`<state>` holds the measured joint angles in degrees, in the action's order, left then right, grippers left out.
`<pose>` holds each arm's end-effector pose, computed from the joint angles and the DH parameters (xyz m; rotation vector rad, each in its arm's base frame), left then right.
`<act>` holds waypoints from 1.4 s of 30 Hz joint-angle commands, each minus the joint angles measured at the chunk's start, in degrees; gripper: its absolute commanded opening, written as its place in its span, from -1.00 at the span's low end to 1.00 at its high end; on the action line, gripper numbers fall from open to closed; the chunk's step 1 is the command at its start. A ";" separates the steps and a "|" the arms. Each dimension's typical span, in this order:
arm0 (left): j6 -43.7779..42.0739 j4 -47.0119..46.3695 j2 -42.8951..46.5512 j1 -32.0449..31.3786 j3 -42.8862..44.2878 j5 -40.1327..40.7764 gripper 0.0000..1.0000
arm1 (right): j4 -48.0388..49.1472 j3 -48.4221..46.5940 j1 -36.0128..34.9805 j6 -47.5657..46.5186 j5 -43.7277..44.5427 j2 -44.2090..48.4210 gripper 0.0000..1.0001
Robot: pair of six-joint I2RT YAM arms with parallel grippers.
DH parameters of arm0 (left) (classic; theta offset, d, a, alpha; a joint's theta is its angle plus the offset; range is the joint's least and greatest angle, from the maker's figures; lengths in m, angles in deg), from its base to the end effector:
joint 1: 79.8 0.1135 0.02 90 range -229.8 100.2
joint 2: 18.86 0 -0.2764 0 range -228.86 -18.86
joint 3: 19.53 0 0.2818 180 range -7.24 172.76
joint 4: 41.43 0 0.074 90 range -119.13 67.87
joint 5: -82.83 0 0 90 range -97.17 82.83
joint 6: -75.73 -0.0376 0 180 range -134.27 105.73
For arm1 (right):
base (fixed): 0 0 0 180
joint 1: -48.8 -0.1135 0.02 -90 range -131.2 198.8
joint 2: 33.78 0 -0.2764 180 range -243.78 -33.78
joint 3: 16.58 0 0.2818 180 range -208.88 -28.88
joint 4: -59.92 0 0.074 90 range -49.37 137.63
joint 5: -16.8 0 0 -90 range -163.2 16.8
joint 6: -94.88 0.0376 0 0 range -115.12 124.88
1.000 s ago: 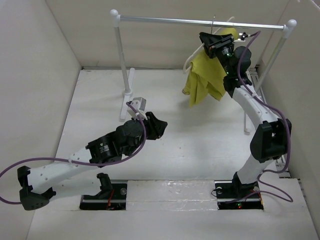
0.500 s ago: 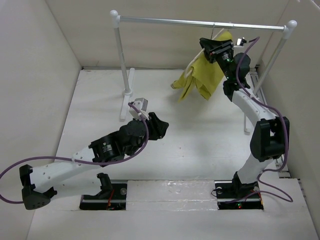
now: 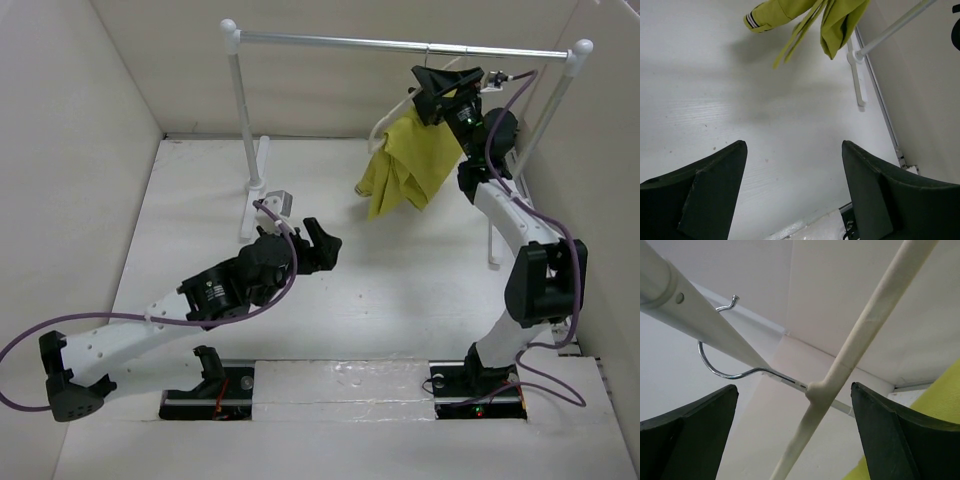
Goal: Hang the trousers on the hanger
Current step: Place the hanger at the clothesline, then reset both arms
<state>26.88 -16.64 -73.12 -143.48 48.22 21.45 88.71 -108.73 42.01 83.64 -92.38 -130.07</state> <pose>0.1215 -0.2049 0.3826 -0.0175 1.8304 -0.8854 0.4264 0.0632 0.4136 0.4721 1.2156 1.4916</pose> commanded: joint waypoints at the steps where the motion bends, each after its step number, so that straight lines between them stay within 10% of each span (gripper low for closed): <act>1: -2.12 -0.28 0.30 0.31 4.30 2.22 0.45 | 2.26 -0.66 0.81 -4.30 -1.92 3.73 1.00; 8: -2.48 2.89 -0.49 0.83 8.25 6.18 0.98 | -0.90 4.44 3.10 -10.20 0.28 10.59 1.00; 18: -2.03 0.16 -7.53 28.25 10.11 -27.13 0.98 | -15.92 11.74 4.85 -28.20 -4.81 24.21 1.00; 32: -1.16 4.74 8.72 29.31 -7.11 -22.91 0.98 | -70.04 31.41 6.52 -71.63 -10.09 61.73 1.00; 42: 1.04 5.18 11.63 29.31 -12.48 -25.37 0.98 | -74.04 43.82 6.52 -71.99 -10.97 70.02 1.00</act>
<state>27.18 -9.89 -62.55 -114.57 35.78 -2.88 14.66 -64.25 48.15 13.70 -102.44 -59.80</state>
